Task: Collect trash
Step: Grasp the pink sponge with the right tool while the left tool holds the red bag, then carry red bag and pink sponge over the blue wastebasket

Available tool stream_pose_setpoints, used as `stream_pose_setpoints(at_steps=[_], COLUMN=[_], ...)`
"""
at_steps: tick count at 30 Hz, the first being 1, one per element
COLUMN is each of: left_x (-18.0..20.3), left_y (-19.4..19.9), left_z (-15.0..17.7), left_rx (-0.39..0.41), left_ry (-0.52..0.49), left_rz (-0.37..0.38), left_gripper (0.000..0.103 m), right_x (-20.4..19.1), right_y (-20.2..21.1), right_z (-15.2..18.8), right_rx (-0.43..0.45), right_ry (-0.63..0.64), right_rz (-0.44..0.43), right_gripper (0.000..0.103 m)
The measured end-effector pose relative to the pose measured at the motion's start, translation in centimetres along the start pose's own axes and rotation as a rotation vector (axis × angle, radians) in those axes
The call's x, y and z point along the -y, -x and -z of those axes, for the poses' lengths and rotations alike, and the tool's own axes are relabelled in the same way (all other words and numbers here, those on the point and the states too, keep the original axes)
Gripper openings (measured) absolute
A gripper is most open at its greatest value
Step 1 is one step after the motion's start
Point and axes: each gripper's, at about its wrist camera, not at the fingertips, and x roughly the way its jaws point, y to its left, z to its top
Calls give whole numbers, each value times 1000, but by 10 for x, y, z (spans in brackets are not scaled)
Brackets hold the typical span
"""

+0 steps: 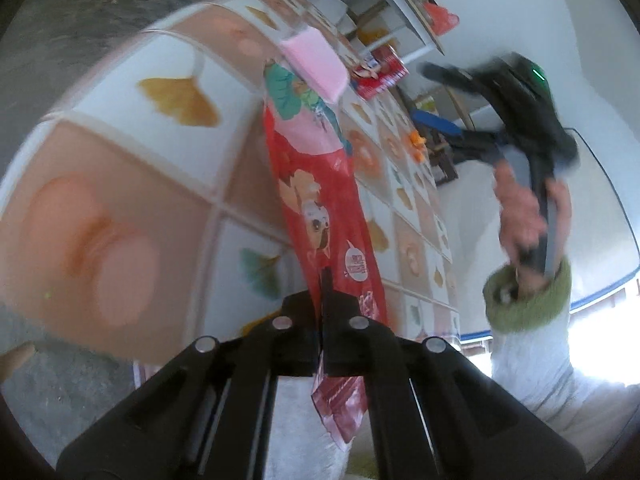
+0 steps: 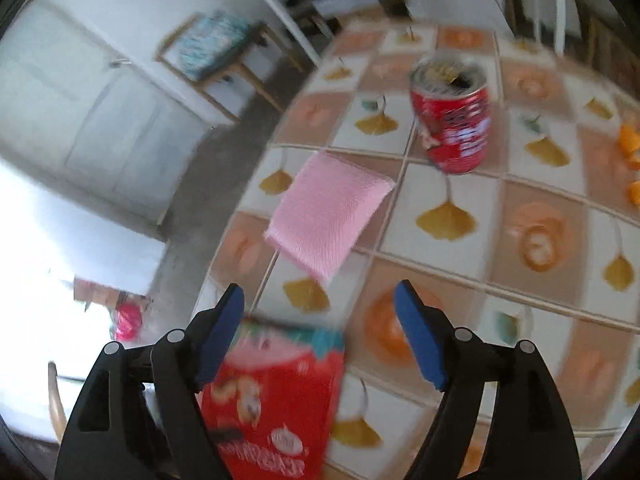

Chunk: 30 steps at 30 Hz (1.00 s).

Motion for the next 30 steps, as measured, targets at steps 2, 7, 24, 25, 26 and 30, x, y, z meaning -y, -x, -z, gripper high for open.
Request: stream_pose_setpoints(at_steps=[2, 7, 24, 25, 26, 30], left_x=[-6, -20, -25, -25, -25, -24], left_y=[5, 16, 16, 15, 15, 13], left_z=[2, 4, 5, 5, 5, 5], left_rx=[8, 17, 15, 14, 14, 12], left_ry=[17, 49, 57, 58, 58, 52], left_rz=[1, 12, 24, 25, 25, 26], left_gripper=[0, 0, 0, 0, 0, 0], right_x=[-6, -14, -30, -30, -27, -13], right_y=[-24, -71, -111, -107, -102, -78], right_z=[-19, -52, -55, -51, -45, -7], right_rx=[-37, -81, -57, -57, -58, -87], right_ry=[-39, -152, -37, -13, 14, 132], right_rz=[47, 168, 355, 361, 367, 357], right_gripper=[78, 82, 82, 81, 81, 81])
